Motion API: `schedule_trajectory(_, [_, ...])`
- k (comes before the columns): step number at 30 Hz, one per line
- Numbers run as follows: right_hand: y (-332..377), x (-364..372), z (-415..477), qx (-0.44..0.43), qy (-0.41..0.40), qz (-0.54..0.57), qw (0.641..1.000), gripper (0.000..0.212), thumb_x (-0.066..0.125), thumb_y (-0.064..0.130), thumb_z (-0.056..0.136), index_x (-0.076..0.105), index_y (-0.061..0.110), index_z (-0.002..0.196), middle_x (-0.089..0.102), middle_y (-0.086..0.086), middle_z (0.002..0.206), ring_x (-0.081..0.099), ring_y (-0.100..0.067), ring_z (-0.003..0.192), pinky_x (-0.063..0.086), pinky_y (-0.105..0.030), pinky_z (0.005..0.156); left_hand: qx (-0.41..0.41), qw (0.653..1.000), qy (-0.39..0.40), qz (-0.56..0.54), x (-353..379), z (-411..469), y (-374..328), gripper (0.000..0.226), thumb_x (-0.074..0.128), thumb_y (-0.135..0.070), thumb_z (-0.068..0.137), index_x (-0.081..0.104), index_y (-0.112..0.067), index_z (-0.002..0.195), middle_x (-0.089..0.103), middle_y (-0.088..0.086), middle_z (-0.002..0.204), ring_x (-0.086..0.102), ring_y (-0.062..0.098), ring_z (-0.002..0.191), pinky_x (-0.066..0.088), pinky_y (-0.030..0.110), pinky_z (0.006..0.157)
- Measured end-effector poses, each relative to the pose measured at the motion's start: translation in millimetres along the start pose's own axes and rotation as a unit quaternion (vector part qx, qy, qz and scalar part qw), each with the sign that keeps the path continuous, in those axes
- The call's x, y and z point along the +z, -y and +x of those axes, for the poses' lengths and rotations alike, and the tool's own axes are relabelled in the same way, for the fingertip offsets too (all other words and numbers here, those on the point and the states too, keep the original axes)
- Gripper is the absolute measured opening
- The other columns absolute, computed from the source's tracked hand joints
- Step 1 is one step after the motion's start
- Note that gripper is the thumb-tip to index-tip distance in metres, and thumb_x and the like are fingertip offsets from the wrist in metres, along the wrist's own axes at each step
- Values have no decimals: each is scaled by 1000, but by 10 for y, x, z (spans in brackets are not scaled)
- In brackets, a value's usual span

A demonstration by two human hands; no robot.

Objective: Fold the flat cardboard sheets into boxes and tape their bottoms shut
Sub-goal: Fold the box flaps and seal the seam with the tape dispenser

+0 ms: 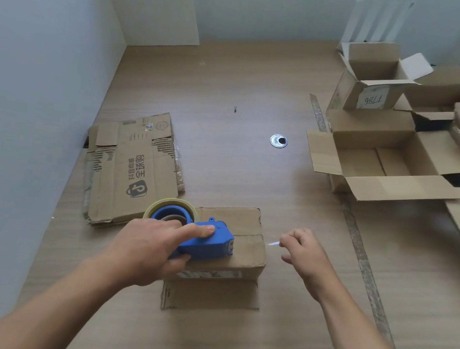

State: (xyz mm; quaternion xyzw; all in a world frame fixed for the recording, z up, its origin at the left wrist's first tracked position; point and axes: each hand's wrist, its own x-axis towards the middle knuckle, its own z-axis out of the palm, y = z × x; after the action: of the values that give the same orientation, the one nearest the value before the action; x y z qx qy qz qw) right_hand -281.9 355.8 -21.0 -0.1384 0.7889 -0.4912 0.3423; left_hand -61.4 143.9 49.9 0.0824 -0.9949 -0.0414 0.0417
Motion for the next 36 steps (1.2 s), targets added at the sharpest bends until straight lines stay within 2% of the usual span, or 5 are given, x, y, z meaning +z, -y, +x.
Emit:
schedule_trajectory(6, [93,29,-11,11,-13,-6,1000,41,56,48,79,53,8,71,51,-3,88,56,-23,82,52,-54,88,-4,1000,12,-1,-2,9,11,54,43,-52,78,40,-49,132,64,-14,79,59,13,56,39,27,39])
schedule_trajectory(18, [111,32,111,31,38,-73,996,32,56,27,97,54,14,68,39,2,61,34,-14,57,26,-30,56,-5,1000,18,2,-3,12,1,54,40,-53,80,36,-50,134,65,-14,83,61,15,60,42,29,41])
schedule_trajectory(25, [73,136,148,134,106,-50,984,28,52,40,98,63,15,90,60,0,103,54,-21,104,45,-44,95,-8,1000,24,-7,0,14,-1,54,38,-54,80,31,-53,134,66,-14,86,62,15,63,40,28,44])
schedule_trajectory(31, [126,307,110,186,103,-11,977,26,54,44,87,64,21,97,61,1,112,56,-21,109,43,-48,91,-9,1000,24,-8,-23,26,0,55,41,-53,79,36,-50,134,66,-15,83,60,12,58,41,27,41])
schedule_trajectory(36, [119,281,93,92,-18,-100,991,38,62,46,87,55,21,114,47,-1,119,52,-25,110,38,-31,83,-15,1000,24,-11,-39,48,-10,57,43,-53,76,40,-47,133,65,-17,80,57,10,54,39,24,40])
